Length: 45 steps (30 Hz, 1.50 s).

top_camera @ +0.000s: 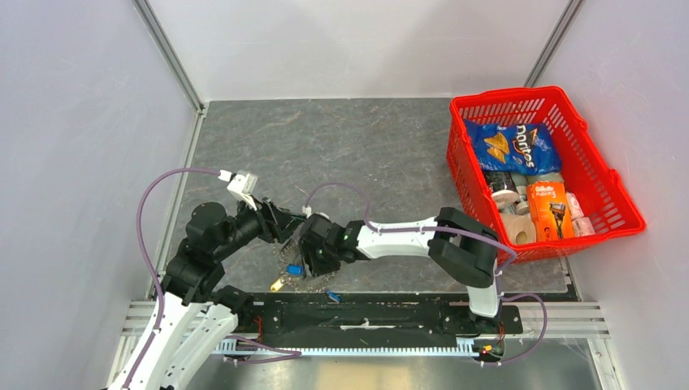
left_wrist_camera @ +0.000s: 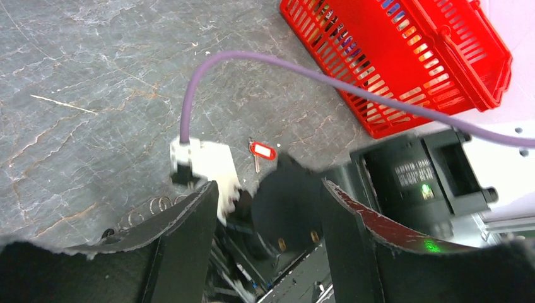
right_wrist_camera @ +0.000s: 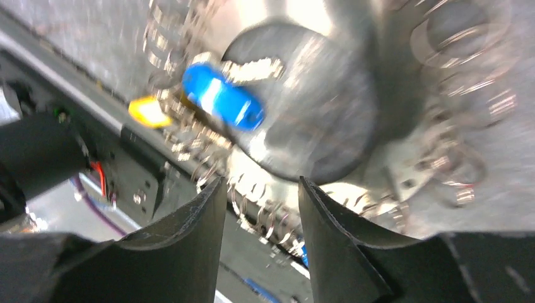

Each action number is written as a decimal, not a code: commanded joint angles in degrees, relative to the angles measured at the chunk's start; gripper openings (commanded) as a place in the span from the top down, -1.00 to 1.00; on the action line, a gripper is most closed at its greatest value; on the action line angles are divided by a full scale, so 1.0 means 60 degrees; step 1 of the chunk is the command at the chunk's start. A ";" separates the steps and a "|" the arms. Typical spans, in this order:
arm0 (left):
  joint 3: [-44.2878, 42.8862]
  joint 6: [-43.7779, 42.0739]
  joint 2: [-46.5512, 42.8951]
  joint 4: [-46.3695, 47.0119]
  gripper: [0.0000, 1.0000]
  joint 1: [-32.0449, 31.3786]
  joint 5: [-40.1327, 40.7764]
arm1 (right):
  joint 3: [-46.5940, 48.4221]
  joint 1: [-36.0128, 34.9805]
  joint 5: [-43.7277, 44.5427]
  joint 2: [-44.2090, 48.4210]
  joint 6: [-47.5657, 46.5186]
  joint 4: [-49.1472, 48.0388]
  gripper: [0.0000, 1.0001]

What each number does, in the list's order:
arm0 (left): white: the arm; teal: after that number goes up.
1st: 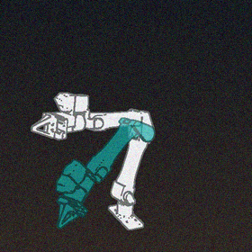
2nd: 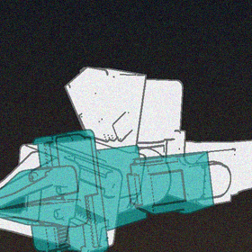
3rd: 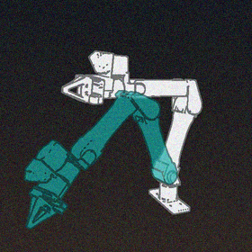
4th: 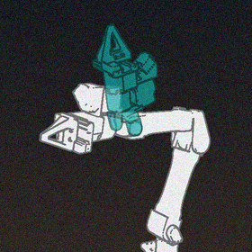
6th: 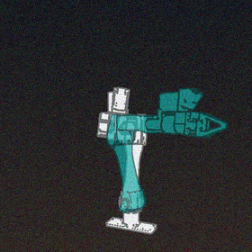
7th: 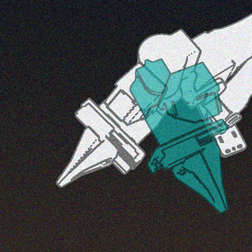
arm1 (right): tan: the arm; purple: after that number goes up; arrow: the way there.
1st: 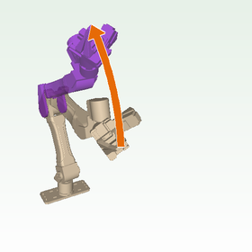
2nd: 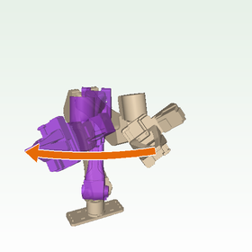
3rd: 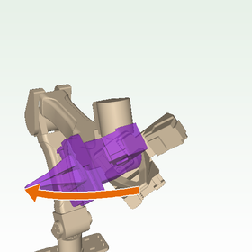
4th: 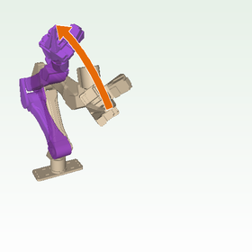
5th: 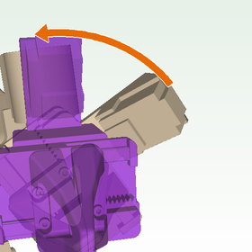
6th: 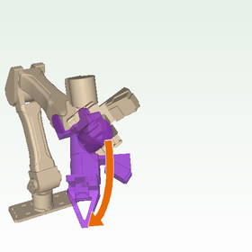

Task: Put the keys on the keyring

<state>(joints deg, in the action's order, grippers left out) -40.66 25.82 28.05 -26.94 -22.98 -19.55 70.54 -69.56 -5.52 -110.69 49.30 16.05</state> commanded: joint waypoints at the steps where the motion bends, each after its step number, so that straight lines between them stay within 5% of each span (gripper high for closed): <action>1: -0.0411 -0.0430 -0.0081 0.0198 -0.34 -0.0066 0.0058 | 0.0337 0.0725 0.1124 -0.0472 -0.0690 0.0565 -0.06; 21: -0.0416 -0.0452 -0.0205 0.0168 -0.34 -0.0170 0.0079 | 0.0494 0.0297 0.0569 0.1179 -0.1372 0.1631 -0.05; 45: -0.0430 -0.0470 -0.0360 0.0180 -0.34 -0.0456 0.0124 | 0.0235 -0.0184 -0.0380 0.0140 0.0244 0.0786 0.07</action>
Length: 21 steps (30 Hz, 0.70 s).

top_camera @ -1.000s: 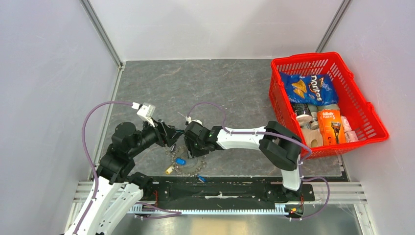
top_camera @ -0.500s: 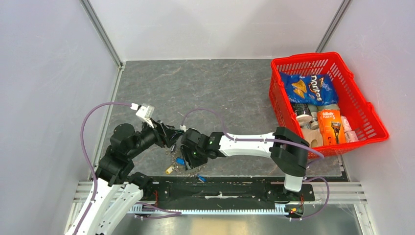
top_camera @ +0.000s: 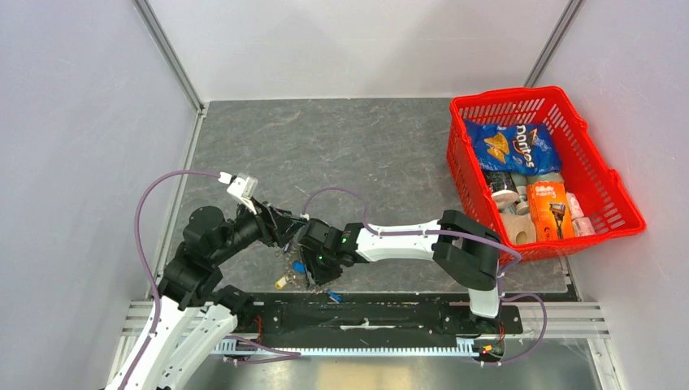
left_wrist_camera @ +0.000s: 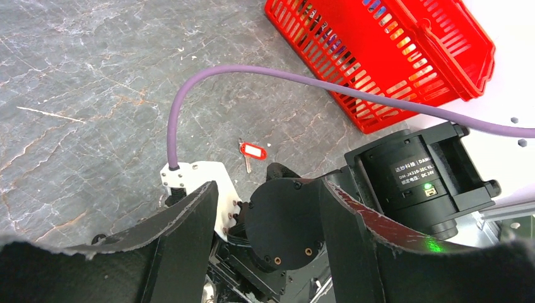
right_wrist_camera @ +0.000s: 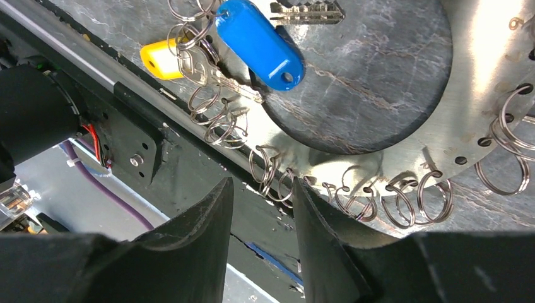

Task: Put the keys on the keyring

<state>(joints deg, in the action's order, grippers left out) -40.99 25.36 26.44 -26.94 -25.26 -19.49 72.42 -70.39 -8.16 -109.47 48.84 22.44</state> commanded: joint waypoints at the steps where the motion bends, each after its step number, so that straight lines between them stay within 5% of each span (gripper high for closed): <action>1: -0.0377 -0.0402 -0.0084 0.0183 -0.34 -0.0083 0.0126 | -0.0115 -0.0042 0.0071 -0.0065 0.0368 -0.0311 0.09; 21: -0.0375 -0.0404 -0.0142 0.0125 -0.34 -0.0171 0.0164 | -0.0456 -0.0031 0.0187 -0.0121 0.0810 -0.0697 0.45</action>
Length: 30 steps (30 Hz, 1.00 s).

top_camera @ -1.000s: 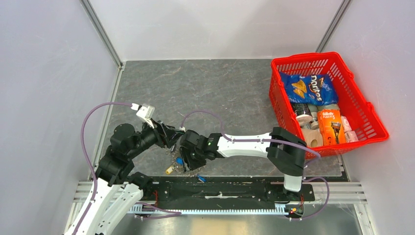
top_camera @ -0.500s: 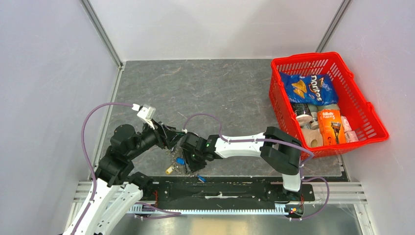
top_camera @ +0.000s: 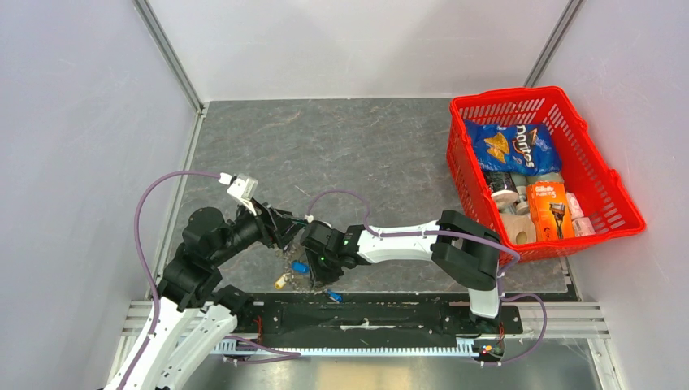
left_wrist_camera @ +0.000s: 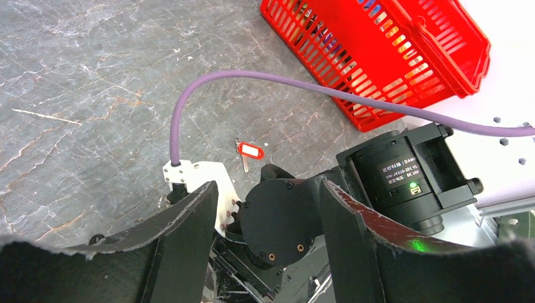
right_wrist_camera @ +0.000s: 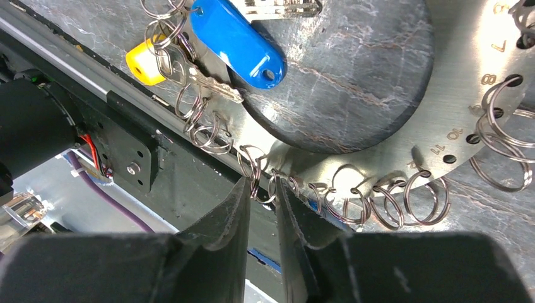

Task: Put the keys on the keyring

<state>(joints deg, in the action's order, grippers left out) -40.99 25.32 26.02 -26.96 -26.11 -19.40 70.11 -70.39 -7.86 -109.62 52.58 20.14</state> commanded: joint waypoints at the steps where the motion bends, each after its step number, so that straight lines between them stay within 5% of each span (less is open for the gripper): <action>1: -0.0375 -0.0397 -0.0067 0.0128 -0.34 -0.0037 0.0157 | -0.0069 -0.0024 0.0137 -0.0095 0.0202 -0.0347 0.47; 11: -0.0379 -0.0397 -0.0075 0.0128 -0.34 -0.0043 0.0157 | -0.0066 -0.0001 0.0041 -0.0199 0.0202 -0.0385 0.78; 22: -0.0390 -0.0406 -0.0074 0.0128 -0.34 -0.0077 0.0182 | 0.0007 0.0011 -0.0057 -0.0303 0.0144 -0.0341 0.62; 30: -0.0390 -0.0410 -0.0056 0.0128 -0.34 -0.0074 0.0186 | -0.0063 0.0014 -0.0017 -0.0138 0.0114 -0.0418 1.00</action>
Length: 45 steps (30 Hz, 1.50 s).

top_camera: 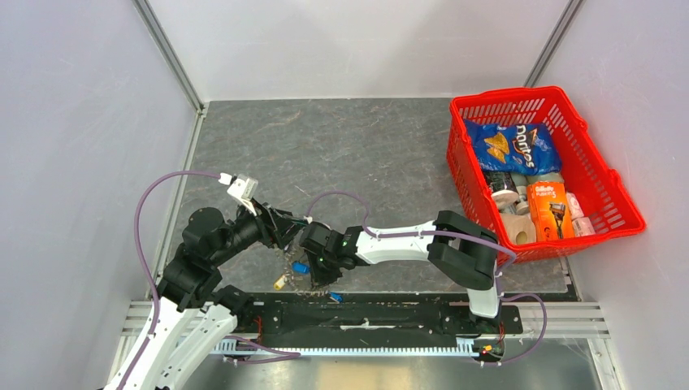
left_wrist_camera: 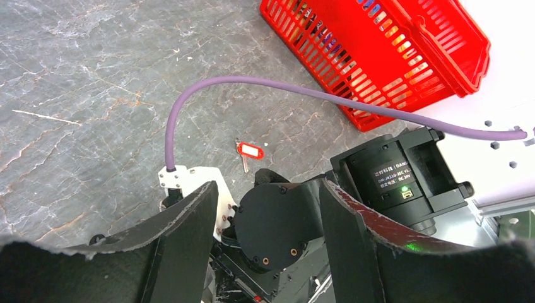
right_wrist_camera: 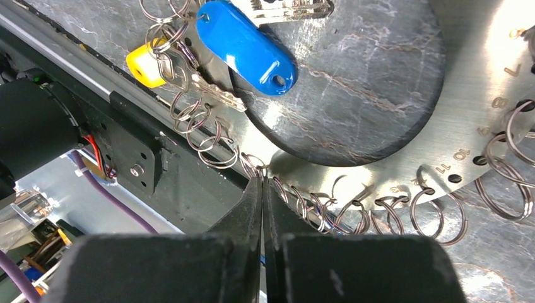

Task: Put the keys on the keyring

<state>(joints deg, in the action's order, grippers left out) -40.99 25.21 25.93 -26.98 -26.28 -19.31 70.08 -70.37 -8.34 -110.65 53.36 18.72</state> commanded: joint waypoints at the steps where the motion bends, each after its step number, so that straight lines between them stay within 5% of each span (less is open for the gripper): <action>1: -0.0388 -0.0393 -0.0037 0.0131 -0.34 -0.0045 0.0170 | -0.0117 0.0013 0.0057 0.0091 -0.0010 -0.0248 1.00; 11: -0.0565 -0.0367 -0.0082 0.0568 -0.34 -0.0043 -0.1060 | -0.1623 0.0958 -0.0195 0.2480 0.0018 -0.1160 1.00; 19: -0.0440 0.1145 -0.0520 0.3768 -0.34 -0.0043 -0.4056 | -0.1364 0.2020 -0.1318 0.4156 -0.0528 -0.1004 1.00; 45: 0.0146 0.1876 0.0270 0.6474 -0.33 -0.0043 -0.4605 | -0.1524 0.3423 -0.3769 0.5647 0.0033 -0.2199 1.00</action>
<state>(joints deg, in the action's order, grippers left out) -40.93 33.74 26.26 5.50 -26.39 -44.14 56.80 -51.03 -25.32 -80.20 53.58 9.87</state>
